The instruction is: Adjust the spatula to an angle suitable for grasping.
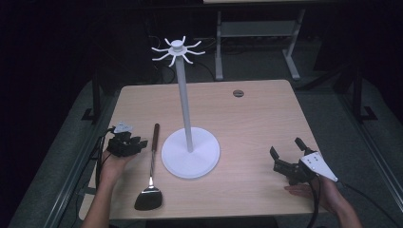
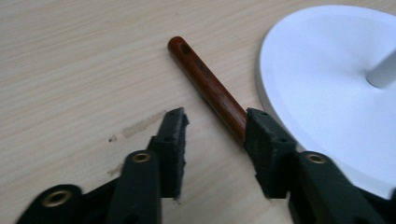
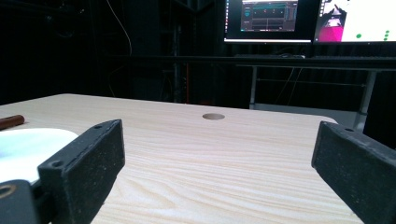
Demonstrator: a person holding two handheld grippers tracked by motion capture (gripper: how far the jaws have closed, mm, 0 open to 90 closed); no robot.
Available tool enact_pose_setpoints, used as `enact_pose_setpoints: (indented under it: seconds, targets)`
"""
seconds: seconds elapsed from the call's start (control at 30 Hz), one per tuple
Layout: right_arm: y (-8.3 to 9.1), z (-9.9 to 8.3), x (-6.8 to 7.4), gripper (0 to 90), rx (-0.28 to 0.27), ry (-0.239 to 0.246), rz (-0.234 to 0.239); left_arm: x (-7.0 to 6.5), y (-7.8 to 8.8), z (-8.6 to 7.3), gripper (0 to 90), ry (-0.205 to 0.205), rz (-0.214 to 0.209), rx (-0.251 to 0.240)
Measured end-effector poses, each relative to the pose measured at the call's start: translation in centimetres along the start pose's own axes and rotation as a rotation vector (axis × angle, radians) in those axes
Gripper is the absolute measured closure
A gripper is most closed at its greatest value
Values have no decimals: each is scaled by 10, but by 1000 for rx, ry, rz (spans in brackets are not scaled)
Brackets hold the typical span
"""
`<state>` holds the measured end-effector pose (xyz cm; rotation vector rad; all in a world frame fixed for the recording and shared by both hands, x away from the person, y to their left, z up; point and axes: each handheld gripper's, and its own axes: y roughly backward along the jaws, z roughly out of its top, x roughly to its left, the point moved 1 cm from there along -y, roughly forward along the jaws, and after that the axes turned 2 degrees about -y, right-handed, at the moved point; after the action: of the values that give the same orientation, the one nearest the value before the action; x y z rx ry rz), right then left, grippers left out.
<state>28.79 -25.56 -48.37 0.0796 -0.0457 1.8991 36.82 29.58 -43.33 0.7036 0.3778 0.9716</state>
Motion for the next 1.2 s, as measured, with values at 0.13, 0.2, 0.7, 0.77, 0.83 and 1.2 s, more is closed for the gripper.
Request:
enact_pose_setpoints:
  seconds: [0.13,0.2,0.7,0.77,0.83,1.2]
  targets:
    - [0,0,0,20,0,1,0,3,-12,4,706,31,-11,-8]
    - [0,0,0,20,0,1,0,5,-17,3,763,36,-12,4]
    - [0,0,0,20,0,3,3,5,-42,0,896,53,-52,20]
    - [0,0,0,20,0,1,3,4,-43,0,896,46,-56,29]
    - [0,0,0,20,0,2,3,1,-44,0,896,41,-59,33]
    - [0,0,0,20,0,1,7,0,-46,2,896,37,-67,32]
